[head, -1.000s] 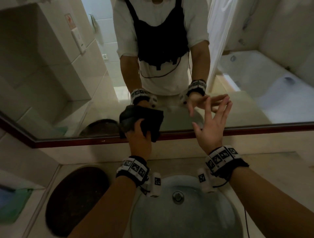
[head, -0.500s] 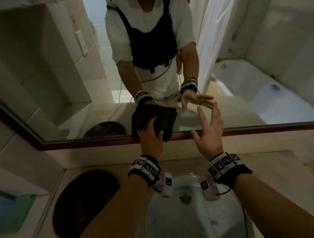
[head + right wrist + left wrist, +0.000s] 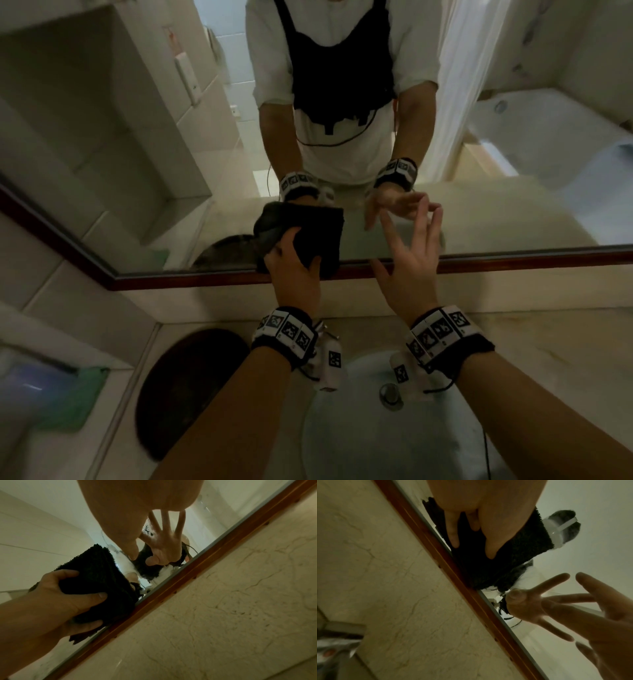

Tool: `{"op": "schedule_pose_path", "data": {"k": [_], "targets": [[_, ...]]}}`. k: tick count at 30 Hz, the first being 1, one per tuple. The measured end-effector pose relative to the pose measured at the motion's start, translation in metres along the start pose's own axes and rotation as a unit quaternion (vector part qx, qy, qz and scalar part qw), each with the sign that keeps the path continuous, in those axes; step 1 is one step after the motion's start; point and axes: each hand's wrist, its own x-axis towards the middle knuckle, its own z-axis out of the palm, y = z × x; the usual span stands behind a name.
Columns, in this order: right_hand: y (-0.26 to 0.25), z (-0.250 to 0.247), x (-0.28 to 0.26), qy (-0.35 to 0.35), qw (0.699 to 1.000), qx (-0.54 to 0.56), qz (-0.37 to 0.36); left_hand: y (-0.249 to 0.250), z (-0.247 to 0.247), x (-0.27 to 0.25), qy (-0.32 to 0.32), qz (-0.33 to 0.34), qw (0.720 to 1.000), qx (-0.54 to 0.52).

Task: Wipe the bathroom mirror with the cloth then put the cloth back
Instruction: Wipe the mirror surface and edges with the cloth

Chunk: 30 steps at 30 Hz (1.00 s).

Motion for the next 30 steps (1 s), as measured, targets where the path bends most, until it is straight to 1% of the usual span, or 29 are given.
{"op": "schedule_pose_path", "data": {"k": [3, 5, 10, 14, 17, 21, 25, 27, 30], "targets": [[-0.003, 0.007, 0.001, 0.011, 1.0, 0.012, -0.004, -0.001, -0.002, 0.002, -0.001, -0.01, 1.0, -0.006], [-0.007, 0.009, 0.001, 0.008, 1.0, 0.011, 0.004, -0.002, -0.004, 0.003, -0.007, -0.003, 1.0, -0.01], [-0.026, 0.014, 0.005, -0.008, 0.999, -0.001, 0.052, -0.011, -0.01, 0.006, -0.026, 0.006, 0.999, -0.03], [-0.046, 0.022, 0.007, 0.011, 0.997, 0.012, 0.073, -0.03, -0.021, 0.016, -0.032, 0.022, 0.999, -0.037], [-0.068, 0.034, 0.007, 0.025, 0.998, 0.013, 0.058, -0.045, -0.032, 0.021, -0.022, 0.041, 0.998, -0.036], [-0.091, 0.054, 0.006, 0.053, 0.998, 0.019, 0.035, -0.07, -0.057, 0.033, -0.019, 0.016, 0.999, -0.039], [-0.093, 0.067, 0.007, 0.082, 0.996, -0.012, 0.034, -0.092, -0.086, 0.047, 0.002, -0.023, 0.999, -0.037], [-0.092, 0.069, 0.008, 0.078, 0.996, -0.025, 0.036, -0.101, -0.099, 0.054, 0.018, -0.033, 0.999, -0.032], [-0.089, 0.072, 0.008, 0.069, 0.996, -0.04, 0.038, -0.119, -0.119, 0.066, 0.065, -0.028, 0.997, -0.024]]}}
